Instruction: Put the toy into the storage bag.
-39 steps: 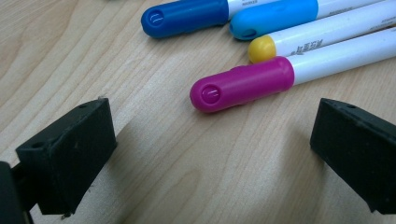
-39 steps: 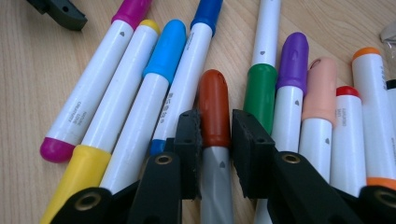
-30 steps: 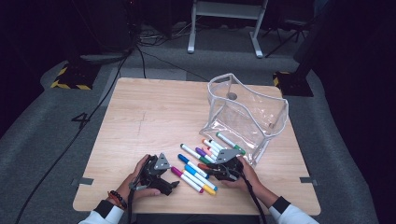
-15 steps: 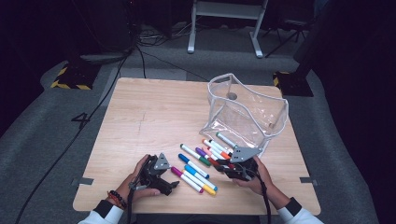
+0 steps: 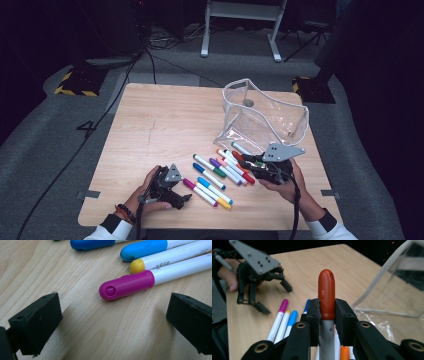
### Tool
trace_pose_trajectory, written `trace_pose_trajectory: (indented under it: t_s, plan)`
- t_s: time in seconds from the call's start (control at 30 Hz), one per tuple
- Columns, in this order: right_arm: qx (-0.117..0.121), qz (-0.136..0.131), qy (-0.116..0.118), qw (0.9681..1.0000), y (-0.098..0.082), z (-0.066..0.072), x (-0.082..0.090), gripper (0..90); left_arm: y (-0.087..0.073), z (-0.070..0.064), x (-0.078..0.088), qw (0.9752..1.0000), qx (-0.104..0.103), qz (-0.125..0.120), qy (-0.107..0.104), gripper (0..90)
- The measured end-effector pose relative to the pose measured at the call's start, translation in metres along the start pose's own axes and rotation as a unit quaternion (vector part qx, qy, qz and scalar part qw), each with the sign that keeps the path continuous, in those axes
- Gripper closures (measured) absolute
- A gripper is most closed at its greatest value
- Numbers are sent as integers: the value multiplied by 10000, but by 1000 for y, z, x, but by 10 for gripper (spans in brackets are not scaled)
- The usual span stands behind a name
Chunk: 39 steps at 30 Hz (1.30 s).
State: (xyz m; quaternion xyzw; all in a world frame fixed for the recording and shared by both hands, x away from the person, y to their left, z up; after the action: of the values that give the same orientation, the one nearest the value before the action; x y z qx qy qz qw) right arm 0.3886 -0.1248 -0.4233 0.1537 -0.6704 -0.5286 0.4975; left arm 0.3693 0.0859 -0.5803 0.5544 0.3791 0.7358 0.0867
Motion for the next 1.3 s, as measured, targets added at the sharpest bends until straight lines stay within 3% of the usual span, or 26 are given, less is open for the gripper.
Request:
trace_pose_trajectory:
  t_s: [0.1,0.57,0.73,0.9,1.0,1.07,1.1,1.3]
  plan:
    - [63,-127,-144,9998,21,-6,13,745,0,0,0,10000,-1,-4,-1,4]
    - [126,-392,-487,9980,72,-28,46,745,0,0,0,10000,-5,2,2,4]
    - [147,-553,-755,9955,100,-46,64,746,0,0,0,10000,-12,-4,-9,3]
    - [91,-559,-873,9946,116,-62,70,745,0,0,0,10000,-13,-4,-10,3]
    - [121,-494,-1028,9934,117,-72,68,745,0,0,0,10000,-13,-3,-11,3]
    - [-78,-362,-1086,9934,114,-89,61,745,0,0,0,10000,-13,-8,-16,3]
    - [-78,-362,-1086,9934,114,-89,61,745,0,0,0,10000,-13,-8,-16,3]
    - [-286,258,-1325,9904,94,-126,37,745,0,0,0,10000,-26,1,-36,1]
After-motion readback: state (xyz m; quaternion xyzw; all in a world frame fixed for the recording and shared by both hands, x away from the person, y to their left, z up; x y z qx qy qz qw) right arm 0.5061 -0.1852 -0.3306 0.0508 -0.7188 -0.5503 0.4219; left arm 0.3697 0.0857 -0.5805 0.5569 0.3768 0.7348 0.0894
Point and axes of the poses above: each handheld gripper's, and its own axes: x roughly backward along the jaws, y roughly out of its top, z roughly to its left, the point moved 10 cm from there along -x, roughly forward along the jaws, and after that the axes turned 10 degrees about -x, right-handed, at the moved point
